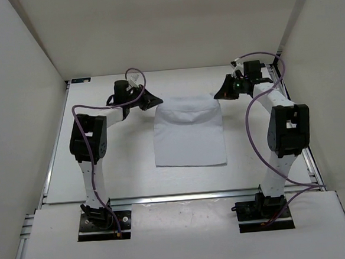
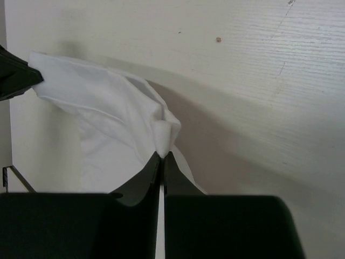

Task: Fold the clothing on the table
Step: Flatten the skirt out, then fold the skirt

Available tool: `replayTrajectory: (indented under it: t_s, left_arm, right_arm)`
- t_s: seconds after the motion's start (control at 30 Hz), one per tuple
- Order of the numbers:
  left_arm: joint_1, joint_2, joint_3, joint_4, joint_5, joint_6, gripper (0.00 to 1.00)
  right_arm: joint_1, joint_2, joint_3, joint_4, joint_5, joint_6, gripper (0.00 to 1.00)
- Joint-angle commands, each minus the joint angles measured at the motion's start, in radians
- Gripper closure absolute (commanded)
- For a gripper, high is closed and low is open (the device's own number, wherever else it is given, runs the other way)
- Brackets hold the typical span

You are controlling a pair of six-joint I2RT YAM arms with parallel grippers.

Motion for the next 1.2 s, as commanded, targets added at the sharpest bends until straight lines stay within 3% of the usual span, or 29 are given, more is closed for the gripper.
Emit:
replayTrajectory:
  t_s: [0.0, 0.17, 0.5, 1.03, 1.17]
  left_arm:
    - [0.008, -0.056, 0.02, 0.047, 0.02, -0.016, 1.0]
    - [0.008, -0.145, -0.113, 0.053, 0.035, 0.009, 1.0]
    - [0.007, -0.47, -0.482, 0.075, 0.022, 0.06, 1.0]
    - [-0.107, -0.645, -0.756, -0.074, -0.087, 0.156, 1.0]
    - [-0.084, -0.668, -0.801, -0.114, -0.103, 0.159, 0.79]
  right_arm:
    - [0.002, -0.073, 0.009, 0.022, -0.009, 0.007, 1.0]
    - [0.002, -0.146, -0.075, -0.039, 0.002, -0.027, 1.0]
    - [-0.005, -0.391, -0.305, -0.139, 0.047, -0.059, 1.0]
    - [0.038, -0.526, -0.592, -0.229, 0.065, -0.034, 1.0]
    - [0.06, -0.56, -0.652, -0.263, 0.048, -0.01, 0.96]
